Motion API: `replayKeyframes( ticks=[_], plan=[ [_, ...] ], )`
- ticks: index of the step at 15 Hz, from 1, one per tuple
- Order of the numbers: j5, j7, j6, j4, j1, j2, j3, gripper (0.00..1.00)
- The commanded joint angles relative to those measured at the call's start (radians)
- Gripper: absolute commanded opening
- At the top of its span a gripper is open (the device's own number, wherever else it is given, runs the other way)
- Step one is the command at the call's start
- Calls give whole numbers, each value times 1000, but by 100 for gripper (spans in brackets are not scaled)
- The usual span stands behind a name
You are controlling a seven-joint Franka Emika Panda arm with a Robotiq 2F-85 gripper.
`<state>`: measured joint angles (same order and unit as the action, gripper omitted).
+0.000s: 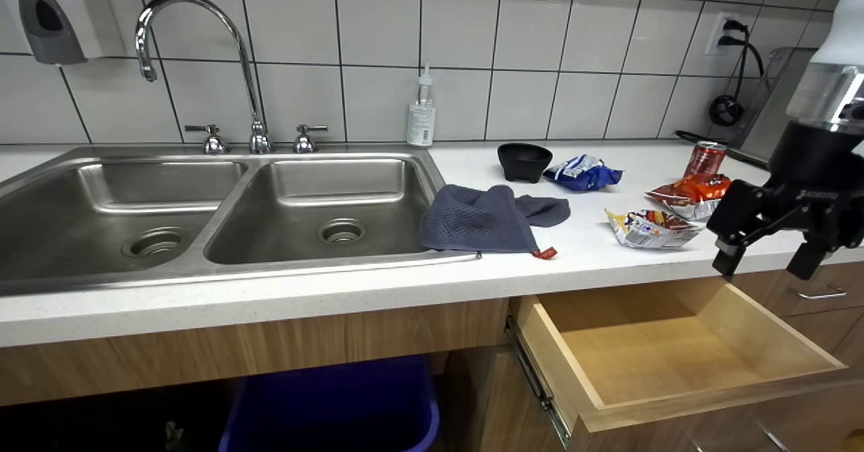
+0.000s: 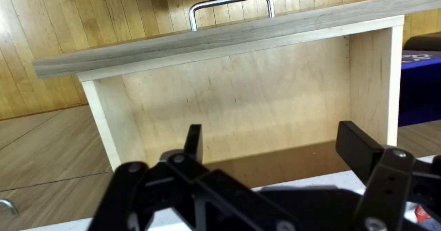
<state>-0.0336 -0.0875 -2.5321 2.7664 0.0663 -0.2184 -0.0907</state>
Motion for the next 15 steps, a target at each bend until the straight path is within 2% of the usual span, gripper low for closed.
replayKeyframes(
  ticks=[1, 8, 15],
  plan=[
    [-23, 65, 79, -35, -40, -44, 6, 100],
    [-61, 145, 120, -153, -57, 18, -19, 100],
    [-141, 202, 130, -296, -65, 159, -31, 100]
  ],
)
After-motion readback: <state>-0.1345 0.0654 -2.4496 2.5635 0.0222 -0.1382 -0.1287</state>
